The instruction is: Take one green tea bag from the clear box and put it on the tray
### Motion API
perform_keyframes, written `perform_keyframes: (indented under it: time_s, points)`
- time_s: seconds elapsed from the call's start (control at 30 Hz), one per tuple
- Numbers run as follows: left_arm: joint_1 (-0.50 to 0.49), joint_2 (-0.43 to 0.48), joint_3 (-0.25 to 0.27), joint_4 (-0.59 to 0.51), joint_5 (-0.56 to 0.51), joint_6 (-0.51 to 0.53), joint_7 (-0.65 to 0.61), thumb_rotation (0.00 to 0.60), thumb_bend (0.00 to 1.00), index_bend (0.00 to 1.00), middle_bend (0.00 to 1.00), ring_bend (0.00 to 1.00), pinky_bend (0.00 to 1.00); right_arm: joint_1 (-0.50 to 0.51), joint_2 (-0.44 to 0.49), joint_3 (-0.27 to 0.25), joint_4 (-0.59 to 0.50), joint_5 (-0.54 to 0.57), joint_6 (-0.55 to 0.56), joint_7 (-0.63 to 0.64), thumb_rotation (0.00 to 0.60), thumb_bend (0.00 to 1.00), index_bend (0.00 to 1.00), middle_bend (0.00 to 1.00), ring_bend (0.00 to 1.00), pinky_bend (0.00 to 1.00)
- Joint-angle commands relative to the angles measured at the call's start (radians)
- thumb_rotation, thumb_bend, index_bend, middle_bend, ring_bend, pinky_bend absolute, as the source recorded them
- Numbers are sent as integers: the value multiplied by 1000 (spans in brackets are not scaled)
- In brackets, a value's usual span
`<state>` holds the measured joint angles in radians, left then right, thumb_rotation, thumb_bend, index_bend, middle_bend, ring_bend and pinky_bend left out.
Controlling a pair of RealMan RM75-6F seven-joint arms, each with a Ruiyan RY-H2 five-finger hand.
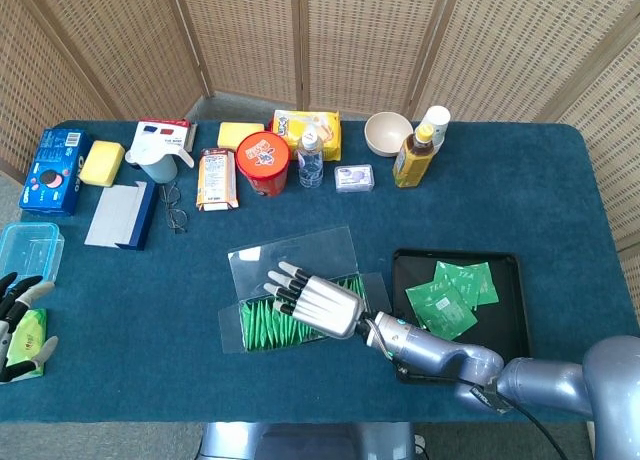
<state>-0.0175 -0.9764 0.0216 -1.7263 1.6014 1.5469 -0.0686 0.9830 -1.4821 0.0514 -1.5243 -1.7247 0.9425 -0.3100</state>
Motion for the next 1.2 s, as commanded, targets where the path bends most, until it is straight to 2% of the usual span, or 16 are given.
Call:
perform_keyframes:
  time_s: [0.03,0.8,1.2]
  points:
    - [-1,-2,0,1,1,-2,-1,600,266,180,149,35,248,3,0,6,-7,4,-6,-9,600,61,282,157,48,90]
    - [3,-8,-1,26,-3,5,-25,600,267,180,149,35,248,2,-58,30,18,53,-25,-67,600,82,308,182,59,90]
    - [4,-10,0,32,-4,6,-28,600,266,180,149,27,248,-13,-74,35,22,69,-6,-77,600,297,330,189,76,90]
